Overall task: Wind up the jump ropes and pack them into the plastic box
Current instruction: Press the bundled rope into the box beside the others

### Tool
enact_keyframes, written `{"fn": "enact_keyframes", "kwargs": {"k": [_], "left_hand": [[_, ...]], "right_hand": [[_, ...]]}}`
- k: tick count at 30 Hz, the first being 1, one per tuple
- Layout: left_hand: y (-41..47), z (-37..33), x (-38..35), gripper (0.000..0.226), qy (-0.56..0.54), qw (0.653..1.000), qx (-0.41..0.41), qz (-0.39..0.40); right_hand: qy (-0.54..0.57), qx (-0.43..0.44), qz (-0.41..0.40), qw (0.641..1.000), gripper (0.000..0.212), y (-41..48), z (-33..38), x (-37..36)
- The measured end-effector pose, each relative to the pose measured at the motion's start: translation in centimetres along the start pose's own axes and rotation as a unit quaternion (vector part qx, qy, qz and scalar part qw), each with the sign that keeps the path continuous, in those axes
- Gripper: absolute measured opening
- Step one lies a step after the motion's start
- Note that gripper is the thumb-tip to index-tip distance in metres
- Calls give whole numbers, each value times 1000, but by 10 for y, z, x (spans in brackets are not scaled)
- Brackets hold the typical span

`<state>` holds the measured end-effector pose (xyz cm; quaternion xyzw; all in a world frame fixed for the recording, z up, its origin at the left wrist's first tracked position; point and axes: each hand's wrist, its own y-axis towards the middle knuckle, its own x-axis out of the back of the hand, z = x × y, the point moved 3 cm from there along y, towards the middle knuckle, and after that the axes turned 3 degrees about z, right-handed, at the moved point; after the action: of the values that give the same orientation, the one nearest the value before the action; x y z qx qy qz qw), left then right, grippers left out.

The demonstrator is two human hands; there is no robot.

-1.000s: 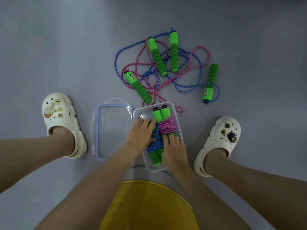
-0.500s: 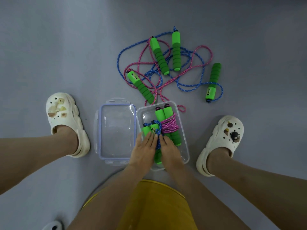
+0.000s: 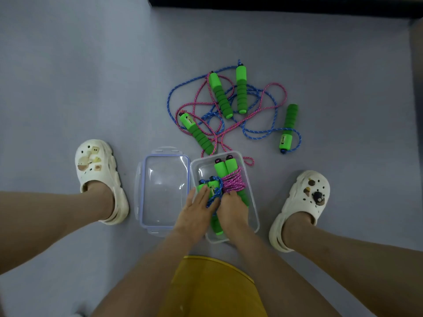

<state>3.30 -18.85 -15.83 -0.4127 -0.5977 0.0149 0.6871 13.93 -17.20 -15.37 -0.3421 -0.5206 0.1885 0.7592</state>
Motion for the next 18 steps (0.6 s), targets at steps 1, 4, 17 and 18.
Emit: {"fn": "enact_keyframes", "kwargs": {"k": [1, 4, 17, 18], "left_hand": [[-1, 4, 6, 66, -19, 1000, -1, -18], [5, 20, 28, 62, -68, 994, -3, -84], [99, 103, 74, 38, -397, 871, 286, -50], [109, 108, 70, 40, -427, 850, 305, -43]], "right_hand": [[10, -14, -1, 1000, 23, 0, 1, 5], [45, -29, -13, 998, 23, 1, 2, 25], [48, 100, -80, 991, 42, 74, 31, 89], [33, 106, -72, 991, 45, 82, 33, 86]]}}
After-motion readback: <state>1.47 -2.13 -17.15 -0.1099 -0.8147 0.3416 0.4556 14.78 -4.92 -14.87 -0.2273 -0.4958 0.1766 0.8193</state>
